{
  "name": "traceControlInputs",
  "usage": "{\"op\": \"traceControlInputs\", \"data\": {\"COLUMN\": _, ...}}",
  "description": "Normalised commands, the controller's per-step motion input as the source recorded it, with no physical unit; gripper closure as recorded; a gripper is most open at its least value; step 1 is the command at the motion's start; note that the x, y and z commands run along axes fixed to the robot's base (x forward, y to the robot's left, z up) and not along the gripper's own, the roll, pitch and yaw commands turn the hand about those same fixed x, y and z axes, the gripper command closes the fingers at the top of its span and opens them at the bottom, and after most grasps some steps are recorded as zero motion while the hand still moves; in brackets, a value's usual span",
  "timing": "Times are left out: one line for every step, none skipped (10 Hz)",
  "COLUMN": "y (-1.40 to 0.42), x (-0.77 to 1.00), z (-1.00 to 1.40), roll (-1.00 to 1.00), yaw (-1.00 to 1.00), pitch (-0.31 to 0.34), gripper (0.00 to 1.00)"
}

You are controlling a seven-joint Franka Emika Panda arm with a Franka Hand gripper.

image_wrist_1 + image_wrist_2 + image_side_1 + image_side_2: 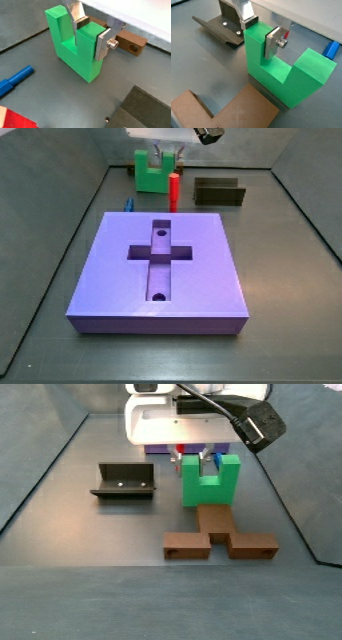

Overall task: Pick up the green object. Move up. Move to above the board. Insert the green object.
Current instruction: Pick up the green object.

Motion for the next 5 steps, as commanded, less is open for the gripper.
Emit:
{"op": "traceControlInputs", "data": {"y": 0.0, "x": 0.0, "z": 0.0, "roll": 0.0, "yaw": 0.0, "pitch": 0.0, "gripper": 1.0}}
{"op": "traceControlInputs", "data": {"y": 0.0, "x": 0.0, "z": 0.0, "roll": 0.0, "yaw": 0.0, "pitch": 0.0, "gripper": 1.0}}
{"op": "traceControlInputs", "data": {"y": 0.0, "x": 0.0, "z": 0.0, "roll": 0.0, "yaw": 0.0, "pitch": 0.0, "gripper": 1.0}}
{"op": "traceControlInputs", "data": {"y": 0.0, "x": 0.0, "z": 0.0, "roll": 0.0, "yaw": 0.0, "pitch": 0.0, "gripper": 1.0}}
{"op": "traceControlInputs", "data": {"y": 0.0, "x": 0.0, "z": 0.0, "roll": 0.0, "yaw": 0.0, "pitch": 0.0, "gripper": 1.0}}
